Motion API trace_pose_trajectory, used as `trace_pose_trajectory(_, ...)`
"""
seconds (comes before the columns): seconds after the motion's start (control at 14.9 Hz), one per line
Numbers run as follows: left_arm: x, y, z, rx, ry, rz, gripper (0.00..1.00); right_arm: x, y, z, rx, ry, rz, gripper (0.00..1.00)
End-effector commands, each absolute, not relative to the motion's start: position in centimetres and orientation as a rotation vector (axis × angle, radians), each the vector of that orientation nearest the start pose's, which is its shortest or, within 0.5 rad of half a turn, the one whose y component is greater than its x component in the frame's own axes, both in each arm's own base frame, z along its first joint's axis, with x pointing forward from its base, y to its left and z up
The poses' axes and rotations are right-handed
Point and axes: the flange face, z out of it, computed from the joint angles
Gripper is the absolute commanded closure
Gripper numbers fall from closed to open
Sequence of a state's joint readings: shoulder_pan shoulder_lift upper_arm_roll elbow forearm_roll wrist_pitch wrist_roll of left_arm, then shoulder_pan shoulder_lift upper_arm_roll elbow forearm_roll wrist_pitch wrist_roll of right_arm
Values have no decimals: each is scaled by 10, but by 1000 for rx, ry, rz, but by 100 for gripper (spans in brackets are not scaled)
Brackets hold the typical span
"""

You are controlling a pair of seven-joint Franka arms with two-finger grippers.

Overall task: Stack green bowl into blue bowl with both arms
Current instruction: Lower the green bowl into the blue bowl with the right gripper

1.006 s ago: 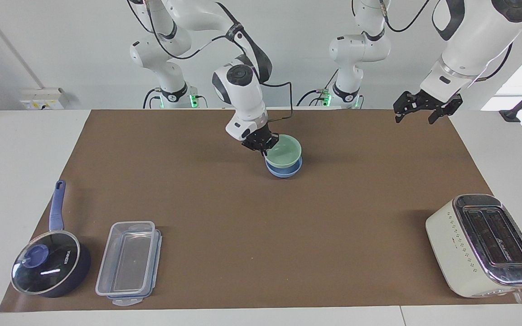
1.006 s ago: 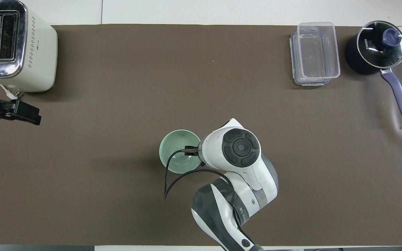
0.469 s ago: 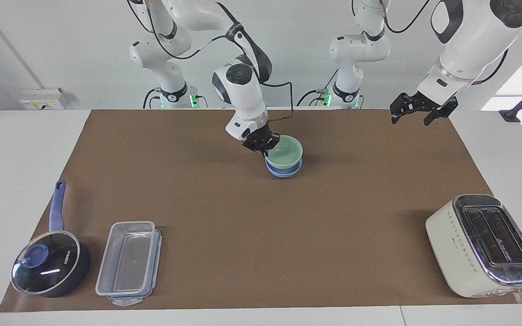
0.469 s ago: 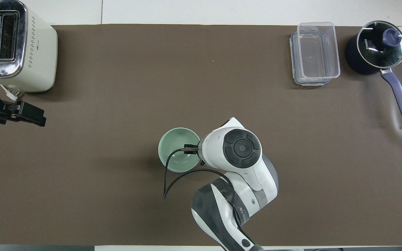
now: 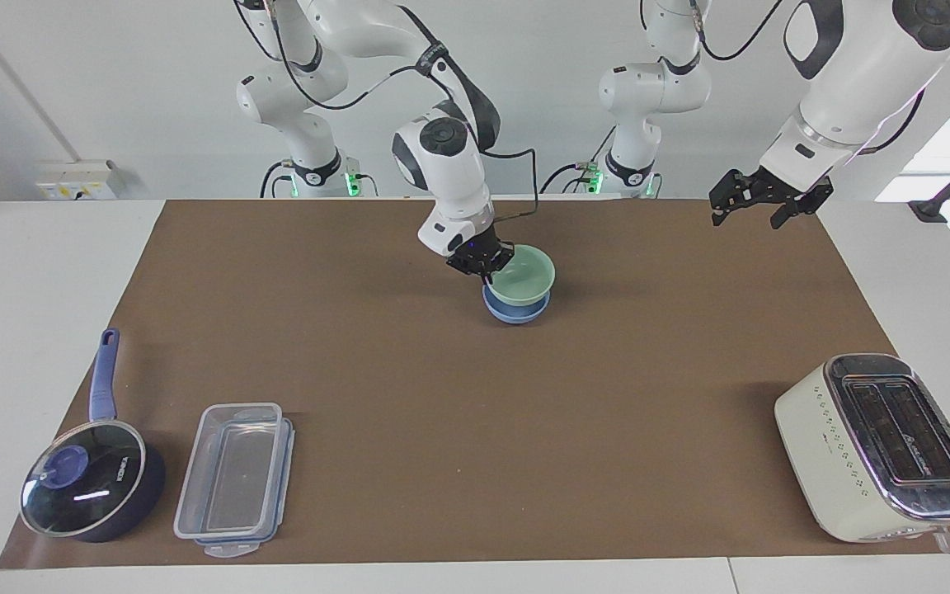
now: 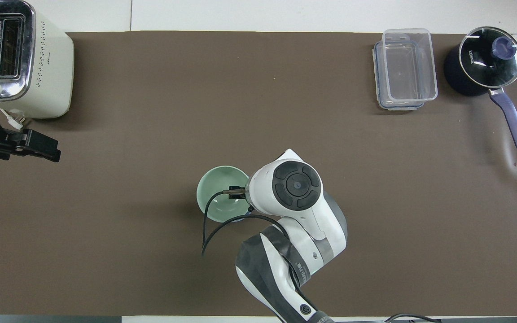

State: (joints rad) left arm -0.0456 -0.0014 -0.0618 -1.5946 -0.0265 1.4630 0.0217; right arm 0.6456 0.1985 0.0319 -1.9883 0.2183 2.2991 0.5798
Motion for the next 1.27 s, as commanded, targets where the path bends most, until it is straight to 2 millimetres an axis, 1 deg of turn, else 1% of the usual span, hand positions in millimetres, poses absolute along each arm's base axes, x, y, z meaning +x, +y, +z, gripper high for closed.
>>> trace_pose_trajectory(0.0,526,-59,613,-3168,181,200,0,469,379,371,-2919,79,36,100)
trace_pose_trajectory(0.13,523,-60,616,-3168,184,198,0,467,380,365,-2925,82,47,100)
trace_pose_trajectory(0.34,521,-59,616,-3168,181,196,0,466,379,364,-2928,82,50,100)
trace_pose_trajectory(0.6,523,-59,617,-3170,181,171,0,465,377,361,-2930,80,49,100)
trace_pose_trajectory(0.74,522,-64,617,-3166,202,181,0,464,376,358,-2928,84,41,100)
trace_pose_trajectory(0.87,522,-62,617,-3166,195,181,0,464,376,357,-2927,82,38,83)
trace_pose_trajectory(0.94,522,-60,617,-3167,190,178,0,464,375,357,-2929,83,39,72)
trace_pose_trajectory(1.07,522,-59,617,-3167,188,178,0,465,375,358,-2929,85,39,71)
trace_pose_trajectory(1.14,522,-59,617,-3167,188,178,0,465,374,358,-2929,89,39,67)
trace_pose_trajectory(1.21,522,-59,617,-3167,188,178,0,466,375,359,-2928,89,37,60)
